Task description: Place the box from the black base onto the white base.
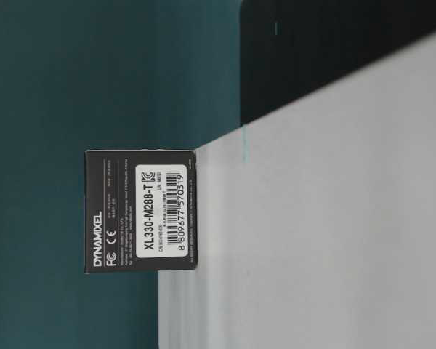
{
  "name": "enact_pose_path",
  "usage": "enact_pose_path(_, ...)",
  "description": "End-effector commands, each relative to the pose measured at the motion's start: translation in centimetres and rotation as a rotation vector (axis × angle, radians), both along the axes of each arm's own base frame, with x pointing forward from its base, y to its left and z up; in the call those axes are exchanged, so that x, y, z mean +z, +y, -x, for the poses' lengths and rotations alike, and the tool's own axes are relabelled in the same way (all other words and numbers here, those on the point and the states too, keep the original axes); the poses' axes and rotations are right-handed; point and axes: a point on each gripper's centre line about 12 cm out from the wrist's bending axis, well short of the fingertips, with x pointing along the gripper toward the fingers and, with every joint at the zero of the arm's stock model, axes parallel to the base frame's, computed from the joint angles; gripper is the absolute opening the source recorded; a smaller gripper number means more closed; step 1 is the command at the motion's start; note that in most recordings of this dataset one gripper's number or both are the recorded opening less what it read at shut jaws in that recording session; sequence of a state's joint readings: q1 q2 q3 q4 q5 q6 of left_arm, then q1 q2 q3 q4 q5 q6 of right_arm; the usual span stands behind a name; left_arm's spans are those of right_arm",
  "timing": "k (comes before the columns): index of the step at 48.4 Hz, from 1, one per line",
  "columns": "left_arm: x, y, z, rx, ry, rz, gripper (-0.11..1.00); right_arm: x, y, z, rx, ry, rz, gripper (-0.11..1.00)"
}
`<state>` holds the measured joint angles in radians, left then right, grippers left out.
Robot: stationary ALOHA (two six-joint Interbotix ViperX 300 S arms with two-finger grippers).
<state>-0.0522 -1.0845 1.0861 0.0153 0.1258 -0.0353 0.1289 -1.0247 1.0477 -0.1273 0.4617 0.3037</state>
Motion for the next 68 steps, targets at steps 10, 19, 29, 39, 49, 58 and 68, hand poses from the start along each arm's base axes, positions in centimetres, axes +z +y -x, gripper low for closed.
enact_pose_path(10, 1.19, -0.03, -0.12, -0.001, -0.029, 0.002, -0.04, -0.19, -0.02, 0.11, 0.0, -0.015, -0.002, 0.99)
enact_pose_path(19, 1.2, -0.03, -0.09, -0.002, -0.029, 0.0, -0.04, -0.17, 0.01, 0.07, 0.003, -0.029, -0.004, 0.99)
enact_pose_path(29, 1.2, -0.03, -0.09, -0.002, -0.029, 0.0, -0.04, -0.17, 0.01, 0.07, 0.003, -0.029, -0.004, 0.99)
enact_pose_path(39, 1.22, -0.03, -0.09, -0.002, -0.031, 0.0, -0.04, -0.23, -0.02, 0.08, 0.001, -0.027, -0.003, 0.99)
enact_pose_path(49, 1.2, -0.03, -0.09, -0.002, -0.029, 0.0, -0.04, -0.11, -0.02, 0.09, 0.002, -0.036, -0.005, 0.99)
enact_pose_path(58, 1.26, -0.03, -0.09, -0.002, -0.031, 0.0, -0.04, 0.1, 0.02, 0.03, 0.004, -0.054, -0.007, 0.99)
enact_pose_path(68, 1.2, -0.03, -0.09, -0.002, -0.029, 0.0, -0.04, 0.14, -0.04, 0.04, 0.001, -0.057, -0.007, 0.99)
